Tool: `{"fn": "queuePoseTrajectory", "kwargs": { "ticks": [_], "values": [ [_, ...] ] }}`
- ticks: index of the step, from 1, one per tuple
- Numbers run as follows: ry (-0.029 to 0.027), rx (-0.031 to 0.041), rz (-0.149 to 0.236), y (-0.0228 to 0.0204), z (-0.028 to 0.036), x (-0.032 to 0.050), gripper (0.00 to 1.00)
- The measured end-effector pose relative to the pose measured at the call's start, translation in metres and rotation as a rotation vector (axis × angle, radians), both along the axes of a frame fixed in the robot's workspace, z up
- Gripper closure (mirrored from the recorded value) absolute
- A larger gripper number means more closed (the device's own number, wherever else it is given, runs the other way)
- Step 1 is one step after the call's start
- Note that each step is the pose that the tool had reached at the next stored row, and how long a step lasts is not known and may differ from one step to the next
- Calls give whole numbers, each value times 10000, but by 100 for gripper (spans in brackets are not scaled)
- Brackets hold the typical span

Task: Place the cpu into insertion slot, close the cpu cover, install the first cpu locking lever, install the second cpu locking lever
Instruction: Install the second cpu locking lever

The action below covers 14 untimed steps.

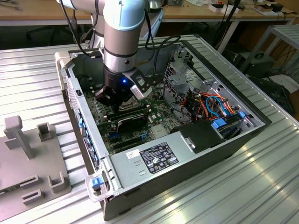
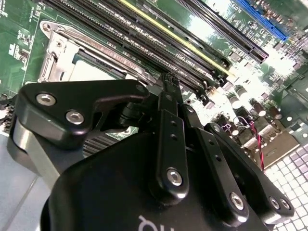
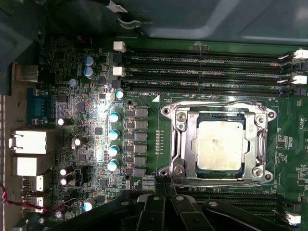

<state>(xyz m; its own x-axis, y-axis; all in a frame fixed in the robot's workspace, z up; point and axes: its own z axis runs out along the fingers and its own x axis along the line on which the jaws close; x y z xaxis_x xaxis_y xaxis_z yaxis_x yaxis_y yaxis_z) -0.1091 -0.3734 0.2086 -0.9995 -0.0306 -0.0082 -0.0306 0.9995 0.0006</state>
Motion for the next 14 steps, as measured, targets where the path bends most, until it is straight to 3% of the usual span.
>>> {"fn": "queuePoseTrajectory", "kwargs": {
  "ticks": [8, 14],
  "values": [
    [-2, 7, -3, 1, -5, -1, 89],
    [-1, 93, -2, 2, -26, 0, 89]
  ]
}}
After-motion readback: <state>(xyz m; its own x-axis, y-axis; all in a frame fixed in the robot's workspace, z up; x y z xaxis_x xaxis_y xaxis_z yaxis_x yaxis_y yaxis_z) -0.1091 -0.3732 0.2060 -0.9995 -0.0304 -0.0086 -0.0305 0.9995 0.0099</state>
